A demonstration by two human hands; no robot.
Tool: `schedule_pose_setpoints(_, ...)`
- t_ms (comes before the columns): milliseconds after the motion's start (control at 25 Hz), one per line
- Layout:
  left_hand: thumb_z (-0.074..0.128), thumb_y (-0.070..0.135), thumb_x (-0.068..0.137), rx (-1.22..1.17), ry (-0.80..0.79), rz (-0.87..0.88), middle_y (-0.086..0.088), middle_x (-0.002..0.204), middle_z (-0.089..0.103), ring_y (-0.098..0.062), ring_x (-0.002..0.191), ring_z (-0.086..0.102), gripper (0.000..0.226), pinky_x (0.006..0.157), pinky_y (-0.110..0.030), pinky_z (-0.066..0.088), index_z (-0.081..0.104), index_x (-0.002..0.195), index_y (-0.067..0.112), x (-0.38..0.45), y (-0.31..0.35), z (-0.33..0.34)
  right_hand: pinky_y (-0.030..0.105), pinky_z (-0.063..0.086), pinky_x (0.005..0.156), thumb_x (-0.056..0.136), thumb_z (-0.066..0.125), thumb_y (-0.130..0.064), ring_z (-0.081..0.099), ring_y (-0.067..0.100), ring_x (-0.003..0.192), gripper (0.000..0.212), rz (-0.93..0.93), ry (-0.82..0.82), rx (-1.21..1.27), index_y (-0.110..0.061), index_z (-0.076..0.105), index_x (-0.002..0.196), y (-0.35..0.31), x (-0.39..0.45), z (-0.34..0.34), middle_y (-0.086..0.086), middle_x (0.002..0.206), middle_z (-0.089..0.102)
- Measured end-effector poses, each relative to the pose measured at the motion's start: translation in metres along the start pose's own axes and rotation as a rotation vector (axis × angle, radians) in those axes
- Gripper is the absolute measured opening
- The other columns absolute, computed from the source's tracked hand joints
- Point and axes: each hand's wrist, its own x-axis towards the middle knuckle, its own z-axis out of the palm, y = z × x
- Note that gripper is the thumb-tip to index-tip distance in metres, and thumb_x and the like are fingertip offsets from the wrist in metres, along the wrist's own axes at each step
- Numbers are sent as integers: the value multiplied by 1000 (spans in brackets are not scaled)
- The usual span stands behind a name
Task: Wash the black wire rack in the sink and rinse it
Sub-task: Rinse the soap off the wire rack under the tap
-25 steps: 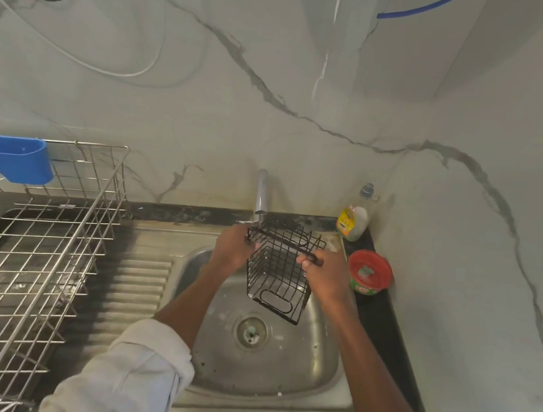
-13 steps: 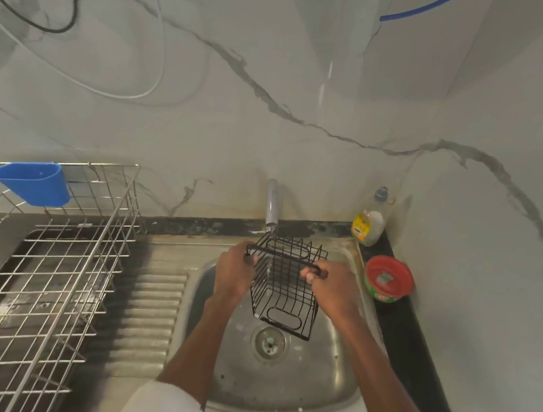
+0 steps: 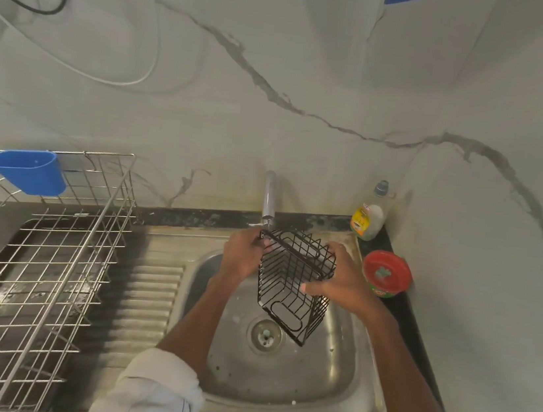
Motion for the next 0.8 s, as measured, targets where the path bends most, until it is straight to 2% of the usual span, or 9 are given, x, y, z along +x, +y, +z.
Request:
schedule_pose_setpoints(80,64,18,105,-18,-47,-11,15,93,81,-4,91,78,27,90,-46,65,74,95,41,10,-3,3,33,44,102,67,97,-24,48,16,130,98,-8,71,28,-20,42,148,0,0,5,-24,125,44)
schedule_pose_setpoints(120,64,18,105,-10,-39,-3,14,94,82,-7,91,79,27,89,-47,65,75,94,41,15,-3,4,35,49,100,64,98,-27,54,17,125,96,-4,127,18,-19,45,144,-3,0,8,-23,118,48)
schedule_pose_setpoints(240,66,13,103,-47,-19,36,6,105,82,-12,96,78,25,90,-39,63,78,108,33,20,10,2,45,56,98,57,96,-50,61,20,119,105,6,235,-33,-19,46,143,-8,3,20,-3,133,55)
schedule_pose_setpoints(360,58,-6,103,-133,-110,45,-2,114,78,2,95,73,29,80,-15,57,70,123,12,15,13,3,45,56,99,59,89,-61,61,23,120,104,27,319,-86,-18,48,144,-15,5,24,1,137,56)
schedule_pose_setpoints(480,52,-16,100,-225,-127,17,-5,122,75,-14,110,73,46,84,-20,60,64,135,11,7,4,8,46,56,98,58,83,-69,61,24,121,105,22,338,-140,-18,50,143,-19,5,26,3,138,57)
schedule_pose_setpoints(560,49,-19,99,-295,-147,-44,-5,132,70,-9,112,70,61,80,-14,58,56,149,15,-1,-4,13,46,56,97,57,81,-73,61,24,121,107,31,337,-176,-18,50,143,-20,3,29,3,139,58)
schedule_pose_setpoints(640,49,-21,97,-336,-162,-94,-4,138,68,-9,119,68,75,93,-22,60,46,159,22,-15,-15,20,46,57,96,54,75,-80,63,23,119,108,30,351,-204,-20,51,141,-21,-1,33,2,135,62)
schedule_pose_setpoints(720,52,-18,98,-347,-174,-95,-3,146,66,-22,133,64,77,113,-48,52,43,161,26,-29,-26,28,45,57,94,53,69,-86,65,22,116,110,34,364,-224,-22,49,139,-21,-8,34,0,132,64)
schedule_pose_setpoints(800,50,-17,98,-329,-195,-80,-2,152,61,-22,141,58,74,121,-52,44,45,159,24,-41,-37,34,47,55,98,56,70,-86,63,23,121,111,35,357,-208,-21,46,143,-20,-15,33,1,137,62)
